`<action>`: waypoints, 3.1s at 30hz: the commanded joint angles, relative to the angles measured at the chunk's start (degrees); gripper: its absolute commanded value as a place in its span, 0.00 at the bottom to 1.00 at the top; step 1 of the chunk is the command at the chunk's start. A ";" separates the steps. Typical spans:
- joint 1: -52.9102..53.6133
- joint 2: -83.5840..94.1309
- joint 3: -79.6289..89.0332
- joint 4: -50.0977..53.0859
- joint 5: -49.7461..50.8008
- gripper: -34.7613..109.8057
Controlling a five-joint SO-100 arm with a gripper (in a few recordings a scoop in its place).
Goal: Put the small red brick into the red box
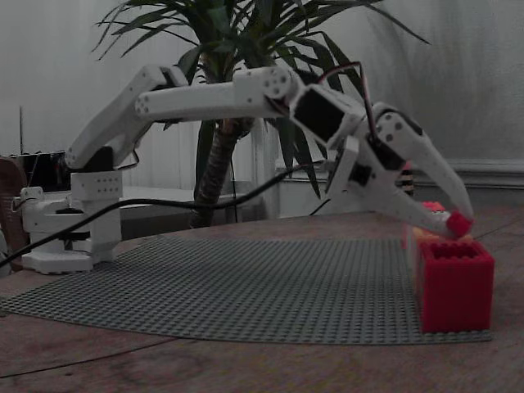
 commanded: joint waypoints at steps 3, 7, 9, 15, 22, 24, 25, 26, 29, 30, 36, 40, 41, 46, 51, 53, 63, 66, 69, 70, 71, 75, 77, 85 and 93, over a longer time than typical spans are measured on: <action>-1.32 3.34 -4.04 -0.09 0.97 0.26; -1.32 4.04 -4.04 1.58 1.85 0.30; -1.32 4.22 -3.96 1.58 2.37 0.31; -1.32 5.19 -3.16 1.93 3.52 0.34; -1.58 13.45 5.89 -1.85 4.31 0.24; -2.11 18.98 10.72 -1.93 4.39 0.24; -2.46 21.80 12.74 -1.49 4.13 0.24; -2.99 24.52 14.50 -0.44 3.87 0.24; -4.57 34.63 23.03 2.90 3.34 0.24; -5.27 38.85 27.16 3.69 3.16 0.24; -8.70 62.67 54.76 8.88 2.81 0.24; -10.02 75.94 73.83 9.84 2.11 0.24; -10.20 78.84 78.13 9.84 2.02 0.24; -11.34 93.43 98.79 9.93 1.49 0.24; -13.71 107.14 115.14 10.37 2.46 0.24; -14.41 111.71 119.09 11.95 3.43 0.24; -15.56 129.73 128.32 20.92 4.66 0.24; -15.64 133.59 130.17 23.12 4.57 0.24; -15.64 137.37 132.10 25.14 4.57 0.24; -15.64 138.60 132.71 25.75 4.57 0.24; -15.64 139.57 133.15 26.28 4.66 0.24; -15.73 142.82 134.82 28.12 4.83 0.24; -16.26 144.49 135.53 29.09 5.01 0.24; -18.37 147.66 135.88 32.34 6.42 0.24; -20.48 151.35 136.49 34.28 7.65 0.24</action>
